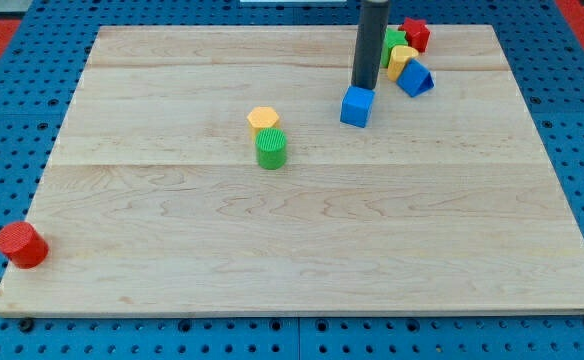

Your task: Move the green star to the left of the red star

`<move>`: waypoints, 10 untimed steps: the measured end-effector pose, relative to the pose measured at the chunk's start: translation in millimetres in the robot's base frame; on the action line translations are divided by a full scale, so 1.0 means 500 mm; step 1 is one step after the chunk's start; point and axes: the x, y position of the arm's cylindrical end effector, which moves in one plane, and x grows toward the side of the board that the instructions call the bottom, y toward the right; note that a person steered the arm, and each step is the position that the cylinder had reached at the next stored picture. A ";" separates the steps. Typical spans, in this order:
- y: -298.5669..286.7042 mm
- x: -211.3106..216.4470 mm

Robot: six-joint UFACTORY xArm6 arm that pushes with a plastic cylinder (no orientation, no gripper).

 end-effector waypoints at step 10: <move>-0.033 -0.095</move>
